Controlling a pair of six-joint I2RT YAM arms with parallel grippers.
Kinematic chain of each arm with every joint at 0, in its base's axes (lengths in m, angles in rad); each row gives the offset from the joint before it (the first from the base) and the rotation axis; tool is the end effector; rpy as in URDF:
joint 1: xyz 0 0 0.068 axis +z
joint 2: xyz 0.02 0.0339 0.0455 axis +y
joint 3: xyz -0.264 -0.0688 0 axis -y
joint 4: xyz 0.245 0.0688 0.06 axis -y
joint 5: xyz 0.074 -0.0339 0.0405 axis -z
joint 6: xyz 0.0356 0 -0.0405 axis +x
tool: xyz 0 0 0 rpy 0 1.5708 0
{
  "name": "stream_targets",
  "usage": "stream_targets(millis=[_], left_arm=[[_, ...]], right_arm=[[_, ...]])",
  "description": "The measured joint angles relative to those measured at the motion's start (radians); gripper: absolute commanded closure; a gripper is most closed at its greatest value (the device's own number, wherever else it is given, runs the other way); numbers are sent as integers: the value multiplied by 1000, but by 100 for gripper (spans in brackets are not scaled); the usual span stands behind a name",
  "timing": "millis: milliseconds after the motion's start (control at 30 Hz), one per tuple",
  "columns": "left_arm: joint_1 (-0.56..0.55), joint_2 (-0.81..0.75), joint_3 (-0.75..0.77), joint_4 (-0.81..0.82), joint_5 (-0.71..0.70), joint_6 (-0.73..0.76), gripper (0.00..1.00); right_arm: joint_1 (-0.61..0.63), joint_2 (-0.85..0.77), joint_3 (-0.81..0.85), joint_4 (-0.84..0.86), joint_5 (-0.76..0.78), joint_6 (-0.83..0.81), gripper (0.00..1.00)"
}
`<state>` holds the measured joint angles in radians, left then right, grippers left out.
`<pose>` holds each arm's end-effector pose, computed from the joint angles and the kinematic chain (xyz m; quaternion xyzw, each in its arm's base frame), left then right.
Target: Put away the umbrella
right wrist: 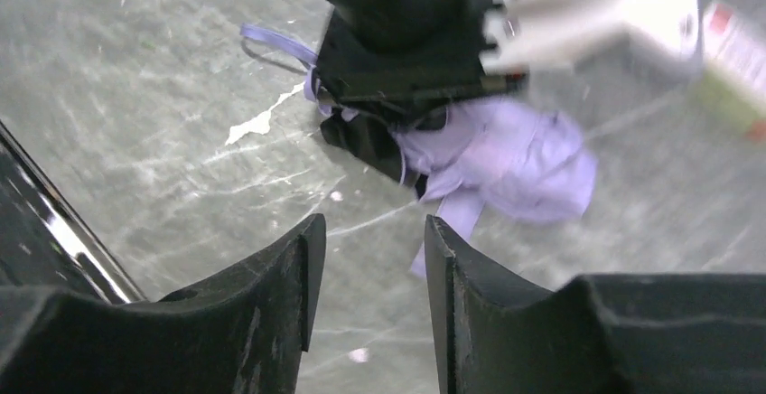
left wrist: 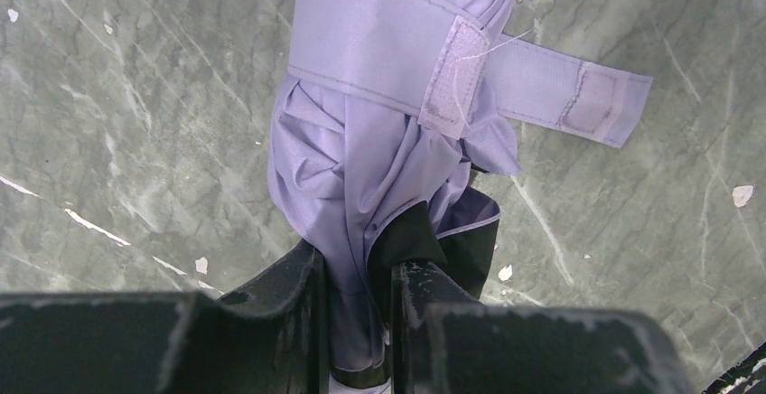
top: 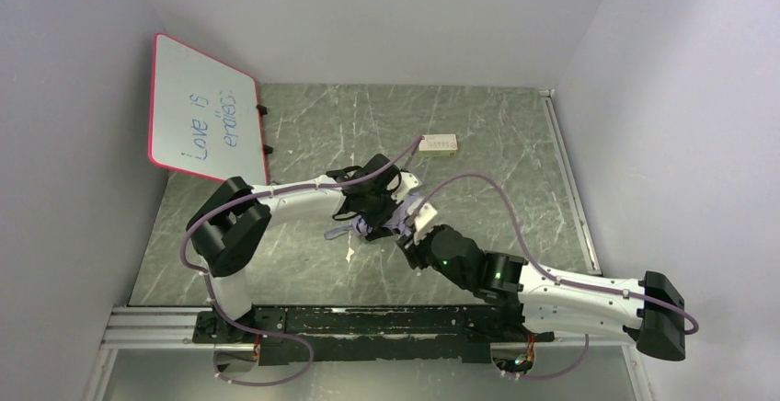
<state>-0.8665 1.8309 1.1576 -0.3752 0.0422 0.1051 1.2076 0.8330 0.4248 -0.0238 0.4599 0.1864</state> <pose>0.2394 -0.2841 0.1678 0.4558 0.8516 -0.1148 0.2321 0.0813 0.1694 0.2223 -0.2936 0.7755 0.1898 0.5257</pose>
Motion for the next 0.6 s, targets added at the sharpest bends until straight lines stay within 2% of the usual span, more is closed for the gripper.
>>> stream_targets(millis=[200,333,467,600], left_arm=[[0,0,0,0,0,0,95],[0,-2,0,0,0,1,95],[0,-4,0,0,0,2,95],[-1,-5,0,0,0,3,95]], right_arm=[[-3,21,120,-121,-169,-620,44],[-34,17,120,-240,-279,-903,43],[-64,20,94,-295,-372,-1043,43],[-100,69,39,-272,-427,-1133,43]])
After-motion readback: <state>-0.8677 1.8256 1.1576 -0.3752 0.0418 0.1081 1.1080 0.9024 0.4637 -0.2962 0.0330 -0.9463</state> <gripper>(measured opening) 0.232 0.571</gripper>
